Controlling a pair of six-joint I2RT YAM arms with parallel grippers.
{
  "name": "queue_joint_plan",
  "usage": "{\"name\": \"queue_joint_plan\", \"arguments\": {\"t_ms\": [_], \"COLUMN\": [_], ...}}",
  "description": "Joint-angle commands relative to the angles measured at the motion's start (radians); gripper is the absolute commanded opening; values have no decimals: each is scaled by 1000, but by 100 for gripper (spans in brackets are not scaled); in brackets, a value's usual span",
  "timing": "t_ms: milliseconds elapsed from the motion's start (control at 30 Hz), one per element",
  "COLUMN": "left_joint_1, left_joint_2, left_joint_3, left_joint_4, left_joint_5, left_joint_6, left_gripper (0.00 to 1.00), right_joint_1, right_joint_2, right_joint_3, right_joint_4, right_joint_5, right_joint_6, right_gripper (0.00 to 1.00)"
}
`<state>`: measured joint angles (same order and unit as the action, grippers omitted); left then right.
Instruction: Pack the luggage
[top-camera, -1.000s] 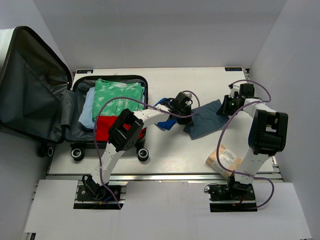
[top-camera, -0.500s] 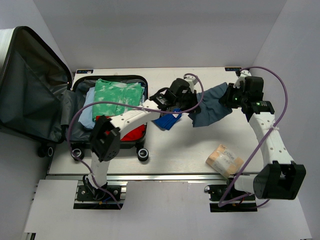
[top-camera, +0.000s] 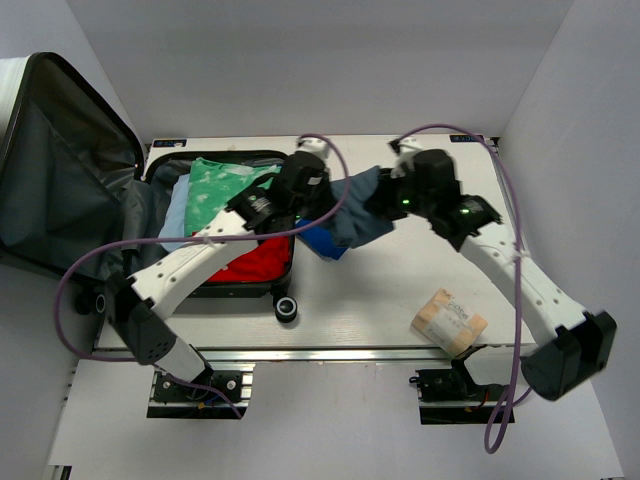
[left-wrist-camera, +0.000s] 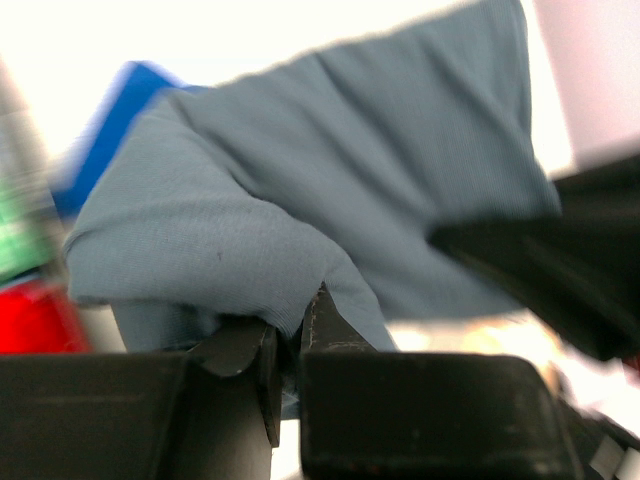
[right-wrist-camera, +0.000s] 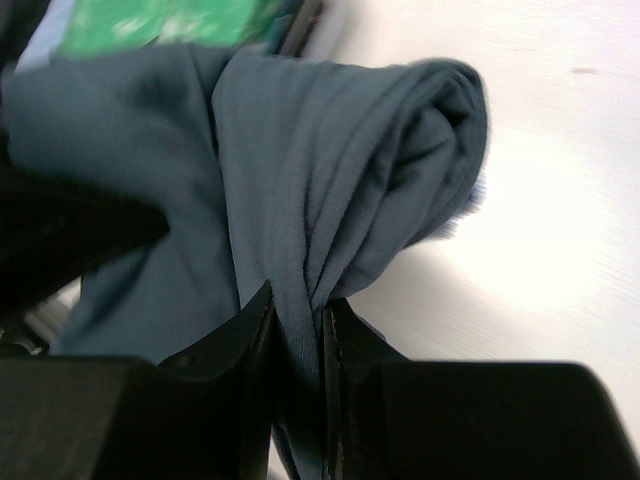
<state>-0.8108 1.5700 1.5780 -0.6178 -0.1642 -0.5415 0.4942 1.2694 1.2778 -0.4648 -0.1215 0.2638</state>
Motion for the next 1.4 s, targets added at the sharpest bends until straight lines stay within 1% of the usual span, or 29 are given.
{"name": "queue_joint_plan", "arguments": {"t_ms": [0,33,100,133,167,233,267,300,367,400,500,533,633,700,800,900,1000,1033,1100,1133,1233,1267,1300,1333,1367], "left_joint_1": [74,112,154,195,214,255,295,314,349,387,447,459,498,509,532,541,552,552,552,561,561,561,561,561,561], "left_joint_2": [-146,-166,-224,-240,-257,-283,-286,-289,-295,-295,-297,-306,-335,-375,-403,-380,-335,-324,-288,-278,-266,-266,-271,-281,-284], "left_joint_3": [-76,-100,-145,-185,-202,-242,-248,-256,-289,-300,-341,-355,-436,-501,-556,-569,-567,-555,-533,-515,-489,-484,-481,-475,-458], "left_joint_4": [-164,-180,-209,-212,-209,-212,-217,-227,-211,-198,-181,-175,-106,-57,-20,-31,-77,-92,-144,-160,-213,-229,-234,-240,-252], "left_joint_5": [-303,-363,-402,-431,-440,-469,-492,-504,-512,-506,-506,-508,-479,-445,-423,-411,-460,-486,-503,-508,-508,-505,-502,-502,-503], "left_joint_6": [-8,-14,-17,-12,1,43,57,87,124,152,158,161,179,198,201,170,126,109,69,60,32,25,23,20,15], "left_gripper": [0,0,0,0,0,0,0,0,0,0,0,0,0,0,0,0,0,12,23,36,44,52,61,67,73], "right_joint_1": [189,213,283,299,314,352,374,385,421,431,451,460,475,477,486,481,483,480,481,478,483,486,484,483,481], "right_joint_2": [76,109,142,171,186,231,245,255,288,301,375,412,485,527,564,591,613,617,628,628,604,593,579,571,568], "right_joint_3": [60,66,77,74,71,64,61,42,19,8,15,12,38,45,42,34,51,52,60,61,31,20,2,-1,0], "right_joint_4": [75,95,155,184,248,294,313,375,437,493,540,583,609,623,624,634,615,615,597,588,561,565,563,563,555], "right_joint_5": [16,23,45,48,49,33,31,33,60,68,106,117,157,148,149,175,201,206,198,181,169,171,177,192,204], "right_joint_6": [66,74,109,120,133,178,192,202,227,235,242,226,209,201,198,195,184,187,198,201,207,207,212,209,207], "right_gripper": [0,0,0,0,0,0,0,0,0,0,0,0,0,0,0,0,0,0,0,0,0,0,2,11,15]}}
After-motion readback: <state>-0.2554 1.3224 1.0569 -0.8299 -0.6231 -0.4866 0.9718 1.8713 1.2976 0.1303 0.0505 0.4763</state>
